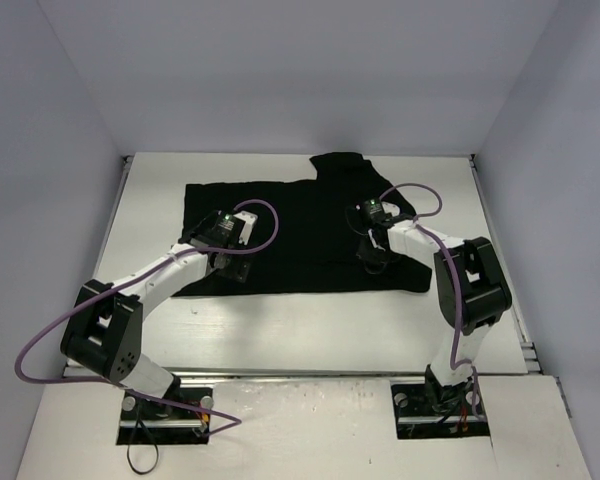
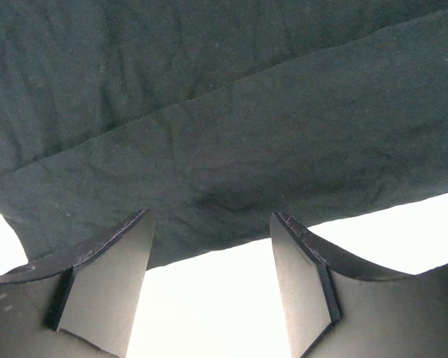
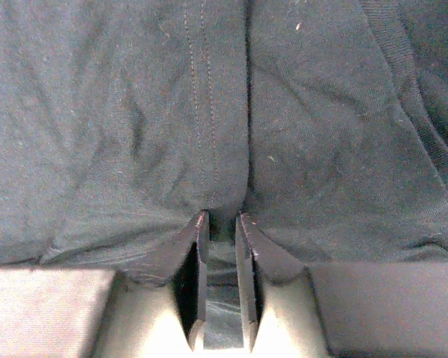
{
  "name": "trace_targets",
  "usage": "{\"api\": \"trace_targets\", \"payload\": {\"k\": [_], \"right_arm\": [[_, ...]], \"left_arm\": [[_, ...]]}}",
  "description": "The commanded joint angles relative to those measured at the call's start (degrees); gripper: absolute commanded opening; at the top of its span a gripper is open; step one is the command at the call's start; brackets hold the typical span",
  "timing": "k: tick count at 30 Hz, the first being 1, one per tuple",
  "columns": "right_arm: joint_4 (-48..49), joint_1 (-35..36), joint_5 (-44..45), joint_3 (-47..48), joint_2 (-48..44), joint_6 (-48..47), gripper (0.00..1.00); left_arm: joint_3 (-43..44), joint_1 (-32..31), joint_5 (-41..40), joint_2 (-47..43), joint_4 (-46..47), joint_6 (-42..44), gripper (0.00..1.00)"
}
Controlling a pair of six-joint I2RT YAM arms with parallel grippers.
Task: Fold and stack the t-shirts
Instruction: Fold the flattened tshirt in 1/3 of the way
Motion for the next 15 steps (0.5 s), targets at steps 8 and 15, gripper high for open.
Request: {"api": "trace_targets", "payload": {"k": [8, 15], "right_arm": [[0.04, 2.77, 4.82, 3.08, -3.07, -1.20, 0.00], [-1.26, 4.18, 4.57, 12.07, -1.94, -2.66, 0.02]], "left_arm": [[-0.02, 0.31, 0.94, -2.52, 1.95, -0.04, 0.59], [-0.02, 0.31, 0.96, -2.82, 1.50, 0.20, 0.59]]}}
